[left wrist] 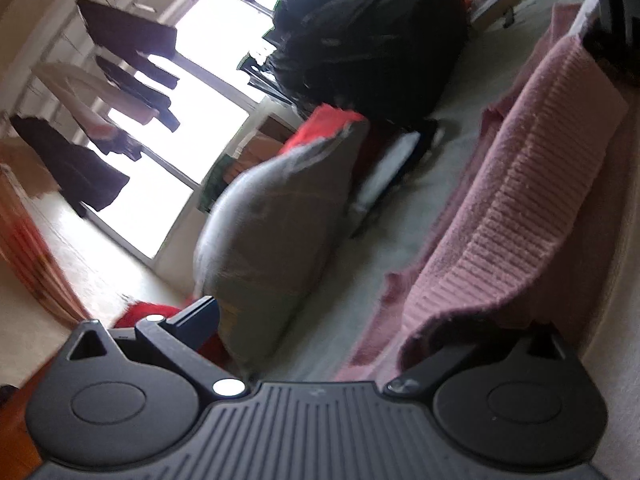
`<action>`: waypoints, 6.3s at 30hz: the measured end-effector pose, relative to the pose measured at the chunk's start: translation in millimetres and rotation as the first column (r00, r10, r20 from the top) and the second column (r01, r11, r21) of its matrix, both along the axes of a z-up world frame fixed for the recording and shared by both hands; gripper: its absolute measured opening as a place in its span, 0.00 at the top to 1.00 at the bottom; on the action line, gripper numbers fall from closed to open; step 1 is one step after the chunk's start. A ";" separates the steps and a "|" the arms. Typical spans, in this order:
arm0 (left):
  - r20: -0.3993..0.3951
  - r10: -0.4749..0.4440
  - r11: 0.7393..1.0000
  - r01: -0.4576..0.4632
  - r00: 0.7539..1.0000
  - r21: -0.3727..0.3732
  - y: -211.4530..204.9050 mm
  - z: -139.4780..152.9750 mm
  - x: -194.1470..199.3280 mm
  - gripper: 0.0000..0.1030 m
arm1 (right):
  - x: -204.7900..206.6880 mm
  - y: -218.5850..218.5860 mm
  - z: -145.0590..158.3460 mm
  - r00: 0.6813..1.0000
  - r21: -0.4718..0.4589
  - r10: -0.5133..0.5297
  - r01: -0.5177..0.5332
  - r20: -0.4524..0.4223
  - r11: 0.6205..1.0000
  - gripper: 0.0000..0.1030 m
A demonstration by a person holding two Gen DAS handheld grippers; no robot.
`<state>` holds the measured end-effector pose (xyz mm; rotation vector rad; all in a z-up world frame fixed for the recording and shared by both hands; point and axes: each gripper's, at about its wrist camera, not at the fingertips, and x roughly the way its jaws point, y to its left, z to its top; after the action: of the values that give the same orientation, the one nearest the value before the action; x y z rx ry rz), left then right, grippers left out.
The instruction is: Fold clothes
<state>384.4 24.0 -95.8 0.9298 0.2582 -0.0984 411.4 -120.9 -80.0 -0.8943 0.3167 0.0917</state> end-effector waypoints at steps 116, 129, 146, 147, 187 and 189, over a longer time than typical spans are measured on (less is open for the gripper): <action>-0.508 -0.204 0.811 -0.146 0.837 -0.567 87.8 38.6 -52.0 0.01 | -68.4 -116.3 41.6 0.903 0.639 0.166 0.142 -0.397 0.756 0.19; -0.465 -0.313 0.778 -0.057 0.828 -0.626 68.1 53.1 -104.7 0.01 | 44.7 -201.3 -3.9 0.804 0.860 0.324 0.412 -0.498 0.301 0.44; -0.475 -0.310 0.790 -0.055 0.823 -0.610 59.3 46.9 -105.8 0.01 | 32.7 -216.2 -6.4 0.831 0.855 0.223 0.461 -0.510 0.237 0.88; -0.473 -0.306 0.790 -0.056 0.827 -0.610 60.2 47.7 -104.1 0.01 | 33.2 -215.1 -6.9 0.830 0.852 0.216 0.464 -0.514 0.244 0.89; -0.579 -0.260 0.784 -0.180 0.773 -0.594 76.0 36.8 -138.0 0.01 | -136.5 -121.8 17.5 0.852 0.656 0.218 0.178 -0.476 0.734 0.26; -0.558 -0.249 0.809 -0.147 0.792 -0.569 73.8 46.0 -141.8 0.01 | -141.3 -122.5 27.4 0.858 0.661 0.228 0.160 -0.460 0.734 0.20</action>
<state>242.6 97.8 -49.8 0.2414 0.7648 -0.5183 270.2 -243.5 -52.7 -0.1060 0.7179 0.4671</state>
